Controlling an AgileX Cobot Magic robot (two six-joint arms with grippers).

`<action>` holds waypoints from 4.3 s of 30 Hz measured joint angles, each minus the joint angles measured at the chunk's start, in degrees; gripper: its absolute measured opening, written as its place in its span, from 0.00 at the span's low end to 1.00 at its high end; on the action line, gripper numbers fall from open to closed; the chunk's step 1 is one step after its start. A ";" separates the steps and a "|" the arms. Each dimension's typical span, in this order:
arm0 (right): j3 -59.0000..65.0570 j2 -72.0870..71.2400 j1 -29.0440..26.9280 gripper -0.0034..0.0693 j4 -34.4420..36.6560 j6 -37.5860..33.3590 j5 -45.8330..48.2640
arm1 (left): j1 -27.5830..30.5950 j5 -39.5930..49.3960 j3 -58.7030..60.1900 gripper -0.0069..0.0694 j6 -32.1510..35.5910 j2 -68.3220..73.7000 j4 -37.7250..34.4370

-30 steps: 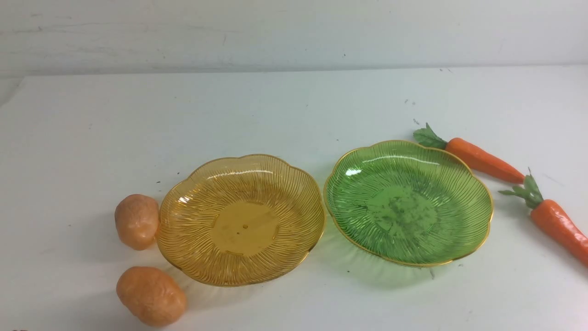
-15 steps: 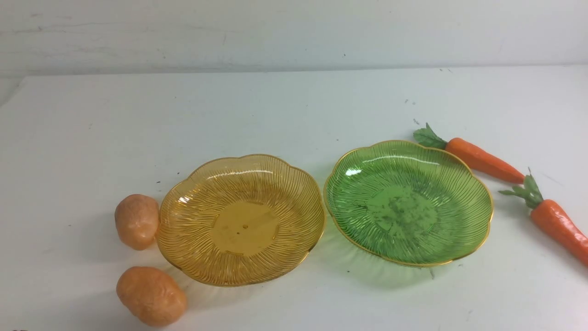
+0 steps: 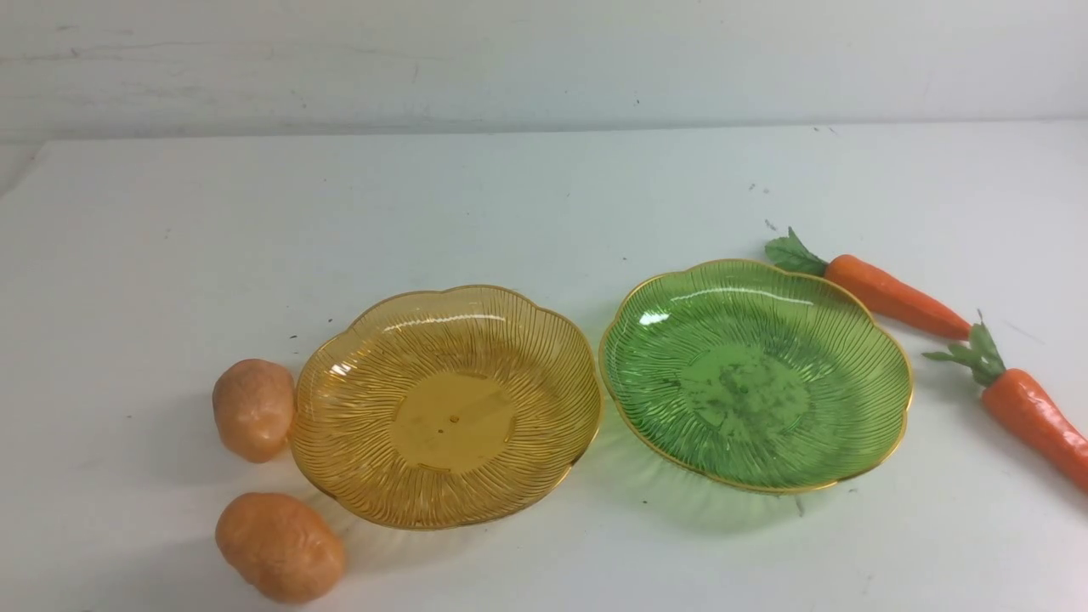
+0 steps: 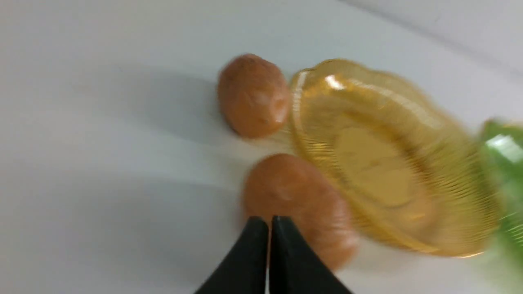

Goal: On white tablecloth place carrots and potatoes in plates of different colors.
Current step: 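Put the potatoes from the left side into the left plate with the left gripper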

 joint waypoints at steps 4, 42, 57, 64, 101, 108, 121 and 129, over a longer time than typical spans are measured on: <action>0.00 0.00 0.00 0.03 21.81 9.85 -1.76 | 0.00 1.72 0.00 0.09 -12.02 0.00 -18.84; -40.09 36.17 0.00 0.03 10.54 -8.20 49.38 | 0.00 43.14 -51.39 0.09 19.83 64.35 -0.91; -40.09 36.65 0.00 0.03 9.95 -8.06 48.88 | -0.07 36.23 -52.39 0.66 2.14 82.14 3.87; -40.09 36.65 0.00 0.03 9.95 -8.06 48.59 | -3.55 29.13 -52.39 0.90 -0.05 83.53 1.77; -40.15 36.65 0.00 0.03 9.95 -8.01 46.44 | -13.96 24.52 -70.67 0.62 12.54 91.29 -4.64; -40.15 36.65 0.00 0.03 9.74 -8.01 46.44 | -14.35 24.19 -72.70 0.88 14.37 102.55 -6.02; -40.15 36.65 0.00 0.03 9.57 -8.06 46.39 | -5.43 46.77 -88.03 0.20 16.07 98.22 15.04; -40.15 36.65 0.00 0.03 7.42 -8.06 46.05 | 4.60 46.83 -79.37 0.12 12.70 96.39 11.22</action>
